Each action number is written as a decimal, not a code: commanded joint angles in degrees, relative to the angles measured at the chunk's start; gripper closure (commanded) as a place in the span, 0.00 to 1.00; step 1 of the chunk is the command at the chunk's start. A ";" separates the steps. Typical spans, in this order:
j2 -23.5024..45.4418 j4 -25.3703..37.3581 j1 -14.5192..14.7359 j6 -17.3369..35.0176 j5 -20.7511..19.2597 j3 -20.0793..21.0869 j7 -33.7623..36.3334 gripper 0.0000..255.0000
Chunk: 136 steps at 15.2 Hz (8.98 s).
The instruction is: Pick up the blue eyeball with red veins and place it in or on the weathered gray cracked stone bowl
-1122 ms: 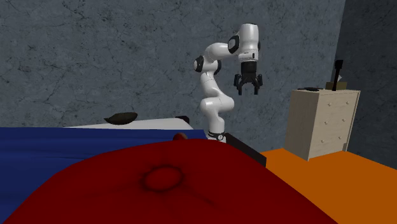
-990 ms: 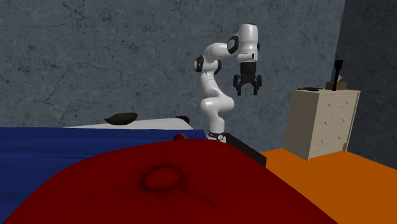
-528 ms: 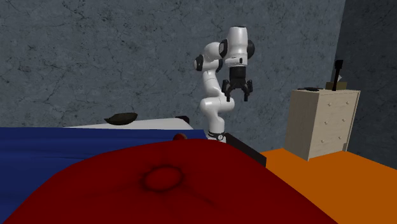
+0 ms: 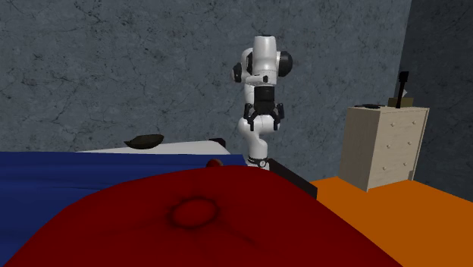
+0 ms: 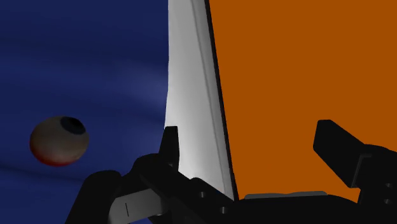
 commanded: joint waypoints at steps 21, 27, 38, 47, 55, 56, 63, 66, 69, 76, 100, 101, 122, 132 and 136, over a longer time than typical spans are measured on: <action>29.89 14.83 -2.73 15.23 9.23 -18.11 -19.75 0.00; 30.99 13.87 -2.73 17.09 10.01 -18.25 -20.30 0.00; 30.99 13.87 -2.73 17.08 10.00 -18.25 -20.30 1.00; 29.41 17.07 -2.67 12.58 8.88 -17.98 -19.36 1.00; 28.11 22.05 -2.56 6.52 8.04 -17.63 -18.59 1.00; 28.01 22.73 -2.55 5.76 7.98 -17.59 -18.52 1.00; 27.75 27.88 -2.45 0.39 7.84 -17.41 -18.26 1.00; 26.13 27.08 -3.50 -0.18 7.08 -18.52 -20.22 1.00; 24.08 25.54 -5.14 -0.35 6.07 -20.35 -23.37 1.00; 21.36 24.28 -8.87 -1.19 4.64 -25.47 -31.75 1.00; 49.37 46.35 -31.26 -11.97 30.56 -48.00 -78.86 1.00; 50.81 47.76 -33.36 -12.75 31.80 -47.52 -80.15 1.00; 50.79 37.00 -31.42 -2.38 32.46 -46.90 -81.99 1.00; 49.71 43.29 -32.26 -9.04 31.03 -47.78 -80.86 0.00; 49.72 43.29 -32.25 -9.04 31.04 -47.79 -80.86 0.00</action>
